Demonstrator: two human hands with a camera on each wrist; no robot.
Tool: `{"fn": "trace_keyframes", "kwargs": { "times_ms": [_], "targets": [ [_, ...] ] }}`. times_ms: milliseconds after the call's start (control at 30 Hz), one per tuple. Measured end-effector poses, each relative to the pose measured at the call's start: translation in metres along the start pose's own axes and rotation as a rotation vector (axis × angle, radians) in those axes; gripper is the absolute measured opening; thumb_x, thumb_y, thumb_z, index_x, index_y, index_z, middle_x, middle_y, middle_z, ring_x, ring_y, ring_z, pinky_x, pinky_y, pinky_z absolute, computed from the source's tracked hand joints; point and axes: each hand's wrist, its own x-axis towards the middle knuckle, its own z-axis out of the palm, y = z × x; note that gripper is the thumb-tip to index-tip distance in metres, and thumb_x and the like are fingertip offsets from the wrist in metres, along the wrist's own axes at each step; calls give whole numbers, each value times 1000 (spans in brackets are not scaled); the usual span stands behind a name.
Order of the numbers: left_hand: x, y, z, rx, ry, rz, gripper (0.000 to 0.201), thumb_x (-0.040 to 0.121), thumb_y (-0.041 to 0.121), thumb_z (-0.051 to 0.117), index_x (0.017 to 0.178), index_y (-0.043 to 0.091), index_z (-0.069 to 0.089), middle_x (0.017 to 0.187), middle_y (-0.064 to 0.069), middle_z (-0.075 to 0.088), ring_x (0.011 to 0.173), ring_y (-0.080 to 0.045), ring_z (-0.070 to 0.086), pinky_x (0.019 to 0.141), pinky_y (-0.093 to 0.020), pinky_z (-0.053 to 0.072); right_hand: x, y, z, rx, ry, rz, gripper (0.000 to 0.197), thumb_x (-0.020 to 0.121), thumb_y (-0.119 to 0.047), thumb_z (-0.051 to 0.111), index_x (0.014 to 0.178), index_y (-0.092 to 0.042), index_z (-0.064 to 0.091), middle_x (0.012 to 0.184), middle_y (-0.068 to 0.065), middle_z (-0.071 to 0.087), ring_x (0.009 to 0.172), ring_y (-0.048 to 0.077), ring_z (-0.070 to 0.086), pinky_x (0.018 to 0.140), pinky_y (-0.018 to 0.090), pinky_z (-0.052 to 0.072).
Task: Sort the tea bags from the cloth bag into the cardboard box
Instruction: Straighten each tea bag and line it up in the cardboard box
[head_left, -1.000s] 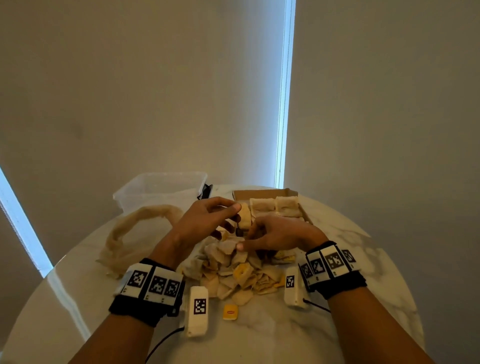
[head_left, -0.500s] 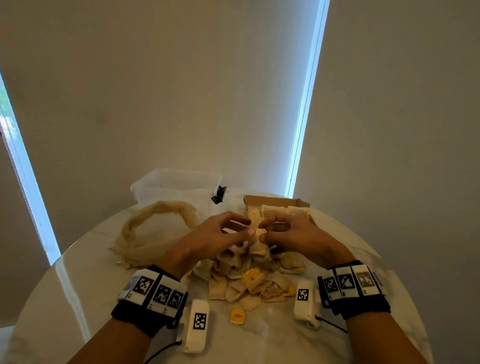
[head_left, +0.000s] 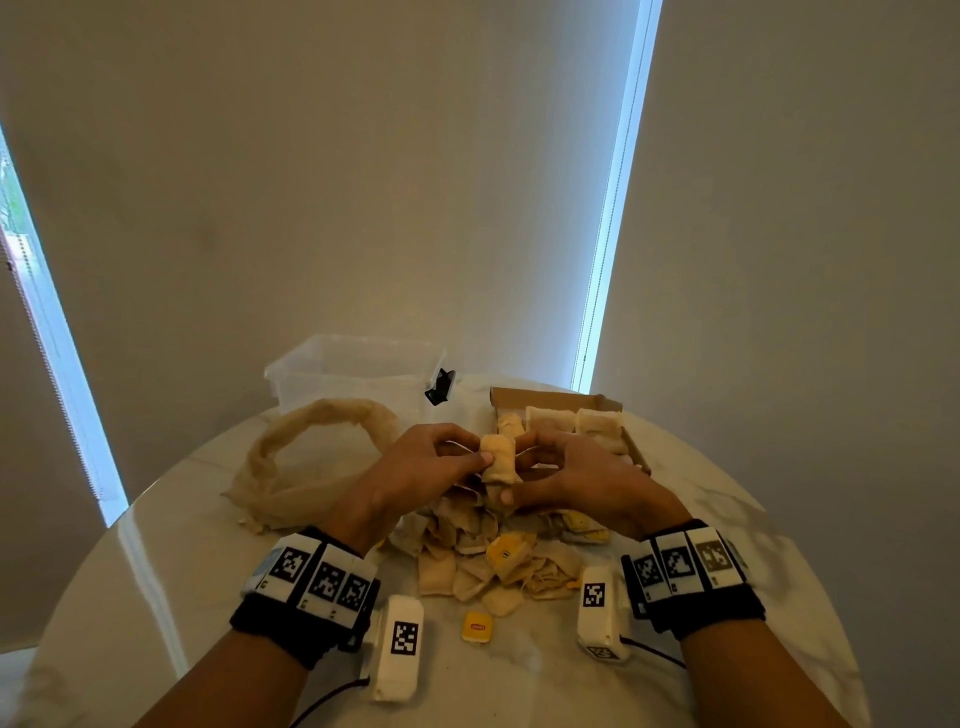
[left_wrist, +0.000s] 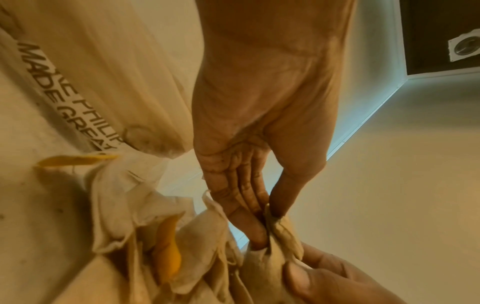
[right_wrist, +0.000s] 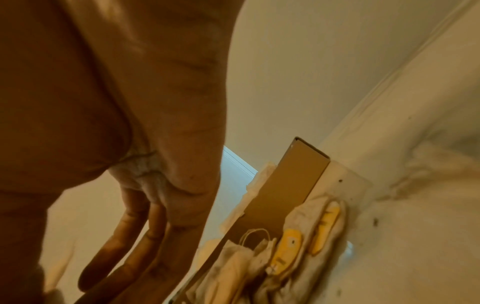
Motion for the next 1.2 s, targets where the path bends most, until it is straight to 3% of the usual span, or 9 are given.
{"fn": "trace_keyframes", "kwargs": {
  "times_ms": [233,400,500,600,667,800,1000,1100,1200],
  "targets": [
    [-4,2,-10,-91,119,0,20,101,11,69,118,3,68,89,-11,81,80,-25,80,64,-26,62,-3,2,-8,81,78,-14,36,91,3,76,122,-15,73,113,4,78,106,21,76,88,36,65],
    [-7,4,-9,-7,5,-6,26,102,12,67,126,20,66,107,-9,79,86,-25,80,73,-36,66,0,5,-18,314,181,-6,29,96,2,69,121,-11,75,113,11,78,101,28,78,83,40,64],
    [-9,6,-9,67,-52,66,32,101,24,71,130,35,66,125,2,70,88,-23,80,81,-45,66,2,4,-19,471,224,-18,27,100,2,63,124,-7,71,113,16,76,94,26,77,75,35,63],
    [-11,10,-7,51,-51,68,35,97,49,70,130,39,66,128,11,68,85,-23,80,79,-44,66,6,6,-16,527,239,-35,27,100,5,61,124,-5,70,114,18,73,92,26,77,69,32,63],
    [-11,11,-5,75,-55,46,41,94,56,70,129,35,68,125,14,70,82,-23,79,70,-36,65,8,8,-12,540,224,-48,27,100,7,61,124,-2,69,113,18,74,97,30,77,74,35,65],
    [-9,7,-4,111,-21,58,39,91,50,76,125,31,70,107,11,79,74,-23,77,57,-29,57,8,6,-6,550,185,-64,24,102,7,55,119,0,71,109,17,75,99,29,76,82,37,65],
    [-8,7,-5,8,70,87,23,96,31,77,117,25,73,100,4,82,68,-17,70,55,-26,51,-1,-5,-4,628,100,-134,36,101,12,47,120,-1,75,121,13,78,114,31,74,92,37,63],
    [-8,9,-4,-103,101,102,18,97,27,75,115,22,76,99,-2,81,68,-18,67,54,-26,49,-4,-5,-4,464,29,-180,39,97,13,58,124,-8,77,128,8,76,120,29,72,96,37,62],
    [-8,11,0,-208,114,115,17,99,25,73,114,21,78,101,-5,80,70,-19,65,55,-27,47,0,-1,-2,277,88,-177,37,92,2,75,122,-17,80,127,2,76,121,23,72,103,44,59]
  ]
}}
